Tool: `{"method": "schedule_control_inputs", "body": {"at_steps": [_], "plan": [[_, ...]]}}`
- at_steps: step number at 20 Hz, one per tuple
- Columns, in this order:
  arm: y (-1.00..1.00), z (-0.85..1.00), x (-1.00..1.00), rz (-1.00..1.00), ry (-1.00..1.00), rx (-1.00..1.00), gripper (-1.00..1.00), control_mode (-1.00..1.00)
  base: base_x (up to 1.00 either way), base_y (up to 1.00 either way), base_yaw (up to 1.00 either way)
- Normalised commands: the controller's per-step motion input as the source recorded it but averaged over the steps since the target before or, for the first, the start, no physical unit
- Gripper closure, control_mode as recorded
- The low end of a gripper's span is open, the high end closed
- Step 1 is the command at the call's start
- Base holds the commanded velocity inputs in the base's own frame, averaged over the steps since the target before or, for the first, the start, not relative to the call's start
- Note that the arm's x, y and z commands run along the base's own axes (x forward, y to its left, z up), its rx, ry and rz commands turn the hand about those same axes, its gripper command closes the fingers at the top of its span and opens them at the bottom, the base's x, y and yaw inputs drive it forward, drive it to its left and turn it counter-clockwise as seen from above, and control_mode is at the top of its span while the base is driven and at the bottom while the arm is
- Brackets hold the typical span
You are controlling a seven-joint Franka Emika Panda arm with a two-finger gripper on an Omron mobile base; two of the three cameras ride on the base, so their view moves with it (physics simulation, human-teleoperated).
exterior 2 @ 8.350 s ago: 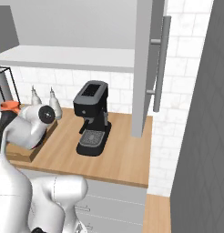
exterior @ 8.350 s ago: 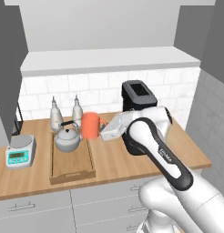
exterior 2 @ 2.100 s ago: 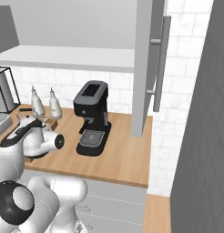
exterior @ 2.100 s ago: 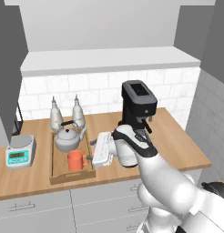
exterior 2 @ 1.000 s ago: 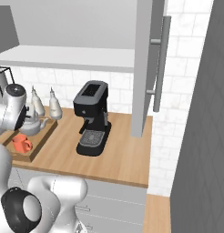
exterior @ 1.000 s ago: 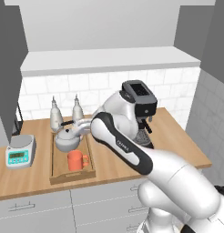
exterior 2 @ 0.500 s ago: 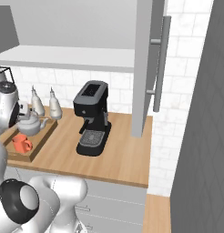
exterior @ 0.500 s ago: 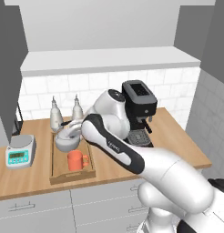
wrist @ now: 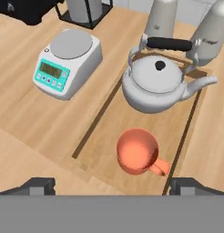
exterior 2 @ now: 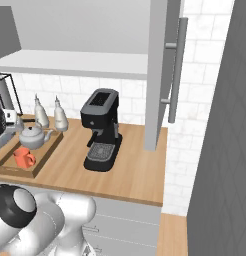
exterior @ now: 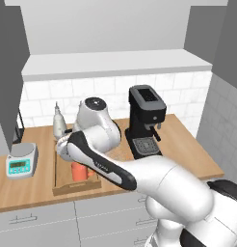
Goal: Pick the kettle from the counter and place it on the tray. Then pick the mug from the cabinet and place it on the tray. Then close the cabinet doors.
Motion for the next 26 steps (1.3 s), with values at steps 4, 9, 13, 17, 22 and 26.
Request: {"method": "schedule_control_inputs", "body": {"at_steps": [4, 9, 13, 17, 22, 26], "plan": [[0.30, -0.12, -0.27, 0.07, -0.05, -0.26, -1.00, -1.00, 0.00, 0.00, 0.00], [0.20, -0.12, -0.32, 0.05, -0.31, -0.22, -1.00, -1.00, 0.00, 0.00, 0.00], [0.01, -0.04, -0.30, 0.06, -0.40, -0.16, -1.00, -1.00, 0.00, 0.00, 0.00], [0.04, 0.00, -0.12, 0.05, -0.33, -0.13, -1.00, -1.00, 0.00, 0.00, 0.00], [0.05, -0.01, 0.00, 0.02, -0.16, -0.15, -1.00, -1.00, 0.00, 0.00, 0.00], [0.08, -0.06, 0.00, 0.00, -0.01, -0.19, -1.00, -1.00, 0.00, 0.00, 0.00]]}}
